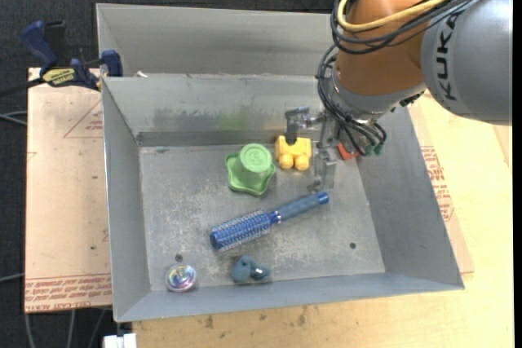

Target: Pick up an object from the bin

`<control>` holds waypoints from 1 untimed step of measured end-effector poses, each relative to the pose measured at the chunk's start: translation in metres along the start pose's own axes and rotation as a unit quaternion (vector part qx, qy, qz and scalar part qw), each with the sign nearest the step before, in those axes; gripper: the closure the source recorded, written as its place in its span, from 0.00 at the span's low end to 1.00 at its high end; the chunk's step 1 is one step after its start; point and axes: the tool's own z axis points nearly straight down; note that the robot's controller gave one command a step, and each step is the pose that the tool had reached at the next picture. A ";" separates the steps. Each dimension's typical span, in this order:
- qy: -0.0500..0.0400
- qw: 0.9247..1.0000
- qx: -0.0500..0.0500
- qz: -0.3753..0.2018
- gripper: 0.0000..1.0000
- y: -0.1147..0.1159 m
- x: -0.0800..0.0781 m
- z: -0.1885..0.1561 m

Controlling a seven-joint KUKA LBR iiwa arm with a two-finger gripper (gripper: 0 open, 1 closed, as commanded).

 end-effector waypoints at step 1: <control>0.006 1.000 -0.002 -0.016 0.00 -0.009 0.071 0.142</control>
Offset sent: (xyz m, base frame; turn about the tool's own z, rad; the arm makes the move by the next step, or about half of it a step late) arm -0.0636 -0.0242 -0.1379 -0.0346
